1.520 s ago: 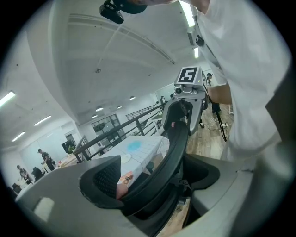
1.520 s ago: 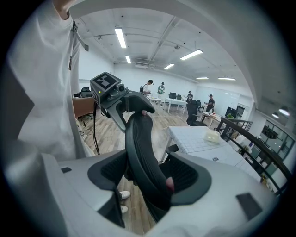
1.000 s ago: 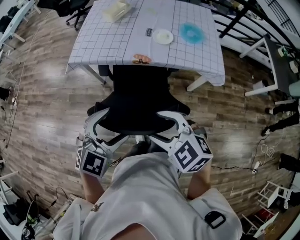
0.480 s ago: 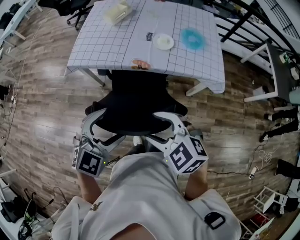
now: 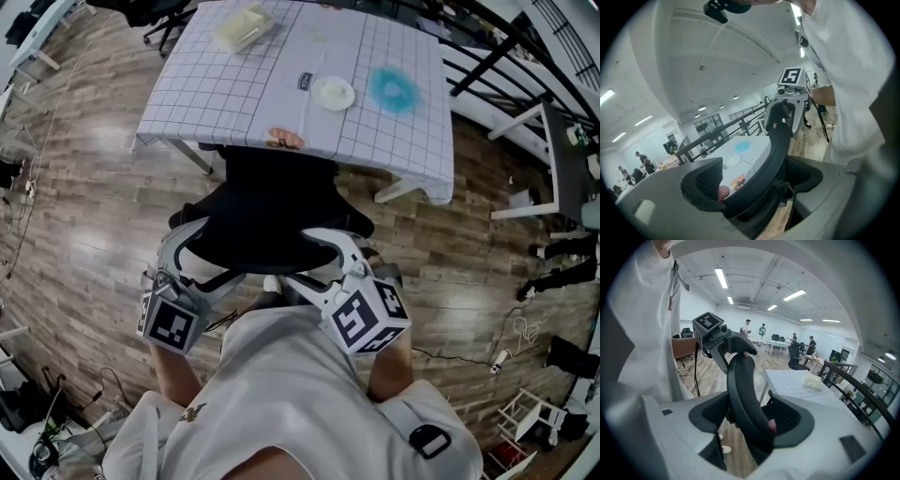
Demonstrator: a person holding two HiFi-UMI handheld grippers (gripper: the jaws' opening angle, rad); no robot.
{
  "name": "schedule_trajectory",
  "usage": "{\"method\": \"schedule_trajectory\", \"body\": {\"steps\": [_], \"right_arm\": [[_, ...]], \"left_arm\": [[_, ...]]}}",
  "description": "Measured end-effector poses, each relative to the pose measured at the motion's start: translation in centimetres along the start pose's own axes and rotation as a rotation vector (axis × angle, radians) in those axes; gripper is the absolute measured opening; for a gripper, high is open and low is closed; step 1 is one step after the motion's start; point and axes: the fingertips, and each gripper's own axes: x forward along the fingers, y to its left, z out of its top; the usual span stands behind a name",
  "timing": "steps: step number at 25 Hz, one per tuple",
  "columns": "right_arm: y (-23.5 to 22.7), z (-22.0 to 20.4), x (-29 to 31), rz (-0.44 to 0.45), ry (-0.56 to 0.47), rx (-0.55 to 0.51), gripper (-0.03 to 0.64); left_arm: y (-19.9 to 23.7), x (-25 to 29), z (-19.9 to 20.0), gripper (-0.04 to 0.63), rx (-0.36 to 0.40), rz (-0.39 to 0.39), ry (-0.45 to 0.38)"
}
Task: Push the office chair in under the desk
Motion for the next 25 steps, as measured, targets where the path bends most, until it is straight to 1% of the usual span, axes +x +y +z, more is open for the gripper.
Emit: {"method": "schedule_trajectory", "body": {"steps": [12,25], "right_arm": [[-2.2,0.3,1.4,-0.016,0.007,0.0,0.298],[-4.3,2.3,4.2,-0.053,0.009,0.037,0.298]], "left_arm": [[2.4,1.2,-0.7,0.417,0.011,0.002,0.001],[6.3,1.1,-2.1,0.419,0.026,-0.044,-0.02]]}}
